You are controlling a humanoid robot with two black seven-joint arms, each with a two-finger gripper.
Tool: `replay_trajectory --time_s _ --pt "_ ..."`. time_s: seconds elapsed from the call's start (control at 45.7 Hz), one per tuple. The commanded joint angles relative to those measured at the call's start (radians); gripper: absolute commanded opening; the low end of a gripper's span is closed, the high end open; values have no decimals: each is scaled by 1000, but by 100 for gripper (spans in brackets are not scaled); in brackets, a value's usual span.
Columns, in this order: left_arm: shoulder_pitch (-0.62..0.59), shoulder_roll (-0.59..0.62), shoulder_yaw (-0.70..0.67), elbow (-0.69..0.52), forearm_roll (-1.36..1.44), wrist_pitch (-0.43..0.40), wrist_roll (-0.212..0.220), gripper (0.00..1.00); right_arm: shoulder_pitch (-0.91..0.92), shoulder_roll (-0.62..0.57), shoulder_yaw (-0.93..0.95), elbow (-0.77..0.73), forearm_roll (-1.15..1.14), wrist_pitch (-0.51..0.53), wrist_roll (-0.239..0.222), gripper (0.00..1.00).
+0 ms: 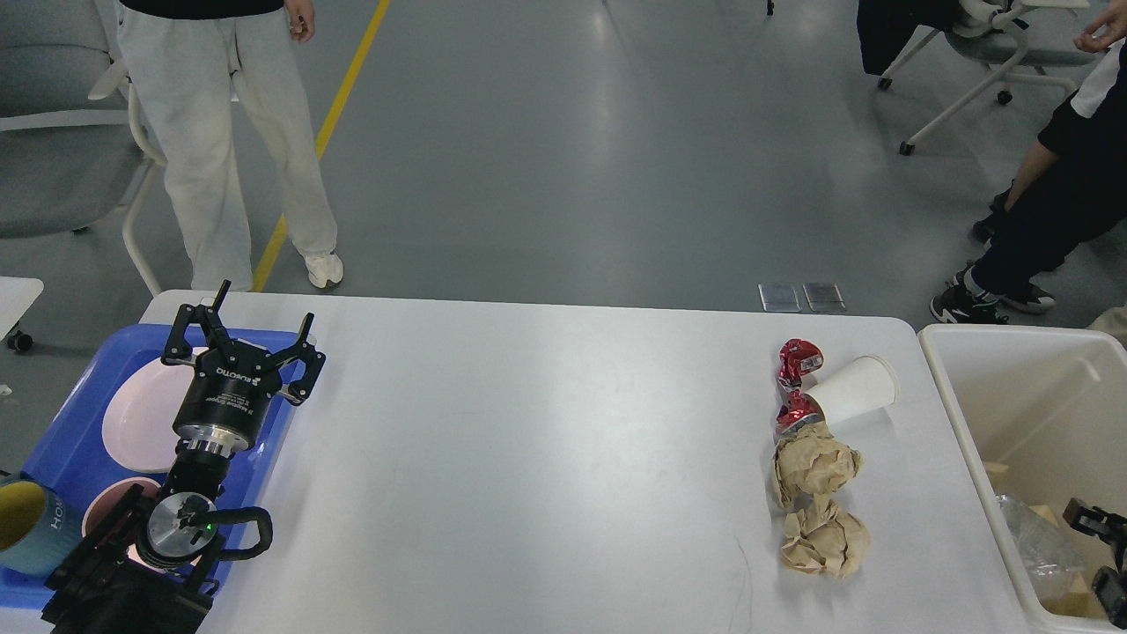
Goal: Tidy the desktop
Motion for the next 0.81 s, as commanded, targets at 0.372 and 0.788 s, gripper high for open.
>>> replay_trajectory --time_s 0.372,0.788 --pt "0 0 0 0 0 0 1 97 1043 -151 -332 754 -309 600 -61 100" --pt "0 1 0 1 0 0 0 97 1721 72 -593 1368 -196 823 -61 100"
